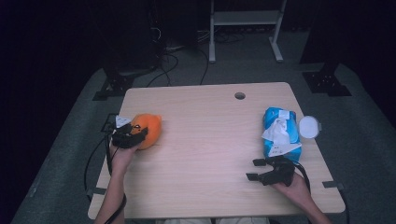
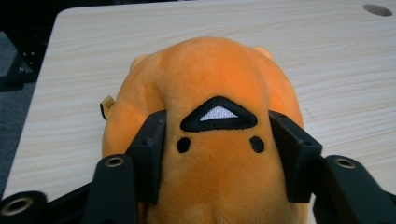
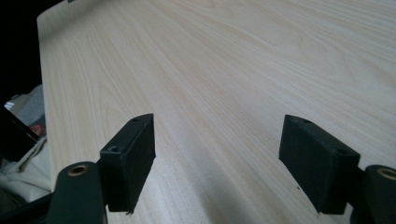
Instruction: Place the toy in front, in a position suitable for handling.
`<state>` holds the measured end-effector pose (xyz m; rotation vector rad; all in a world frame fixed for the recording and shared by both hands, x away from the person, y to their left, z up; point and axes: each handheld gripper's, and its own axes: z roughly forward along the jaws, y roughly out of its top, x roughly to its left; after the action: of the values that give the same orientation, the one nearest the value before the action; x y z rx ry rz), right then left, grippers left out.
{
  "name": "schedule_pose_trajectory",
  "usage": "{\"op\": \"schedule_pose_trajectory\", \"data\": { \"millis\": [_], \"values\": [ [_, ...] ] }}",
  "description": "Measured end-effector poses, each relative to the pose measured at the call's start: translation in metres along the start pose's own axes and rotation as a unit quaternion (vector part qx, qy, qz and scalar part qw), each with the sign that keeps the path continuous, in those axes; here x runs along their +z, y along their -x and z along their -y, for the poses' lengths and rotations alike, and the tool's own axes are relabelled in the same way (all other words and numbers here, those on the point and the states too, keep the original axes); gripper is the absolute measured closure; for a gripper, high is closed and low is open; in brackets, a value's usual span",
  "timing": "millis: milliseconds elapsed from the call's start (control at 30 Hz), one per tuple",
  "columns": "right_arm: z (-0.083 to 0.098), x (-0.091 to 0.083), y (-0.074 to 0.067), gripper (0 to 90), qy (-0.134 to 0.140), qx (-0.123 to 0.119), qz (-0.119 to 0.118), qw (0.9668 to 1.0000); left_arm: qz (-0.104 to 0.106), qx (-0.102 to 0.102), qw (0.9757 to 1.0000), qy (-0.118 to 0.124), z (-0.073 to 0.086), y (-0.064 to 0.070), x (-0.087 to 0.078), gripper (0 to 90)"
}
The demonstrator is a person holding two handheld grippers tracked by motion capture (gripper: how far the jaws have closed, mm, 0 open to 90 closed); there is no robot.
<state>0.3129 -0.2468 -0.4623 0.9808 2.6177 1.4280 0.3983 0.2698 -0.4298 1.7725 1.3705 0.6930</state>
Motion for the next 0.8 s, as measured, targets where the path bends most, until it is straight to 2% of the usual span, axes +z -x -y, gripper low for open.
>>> {"op": "schedule_pose_trajectory", "data": {
  "millis": [267,367,733,800],
  "values": [
    [0.000,-0.003,0.000,25.8,0.009,0.008,-0.005,0.9999,-0.003,0.017,0.9998,0.004,-0.003,0.005,-0.002,50.2],
    [0.000,-0.004,0.000,25.7,0.013,0.010,-0.005,0.9999,-0.004,0.013,0.9998,0.014,-0.005,0.004,-0.006,52.0],
    [0.000,-0.006,0.001,25.7,0.012,0.013,-0.001,0.9998,0.020,0.001,0.9989,0.043,-0.014,0.008,-0.016,53.3],
    [0.001,-0.006,0.002,25.7,0.013,0.015,0.000,0.9998,0.030,0.016,0.9979,0.055,-0.021,0.015,-0.024,53.3]
  ]
}}
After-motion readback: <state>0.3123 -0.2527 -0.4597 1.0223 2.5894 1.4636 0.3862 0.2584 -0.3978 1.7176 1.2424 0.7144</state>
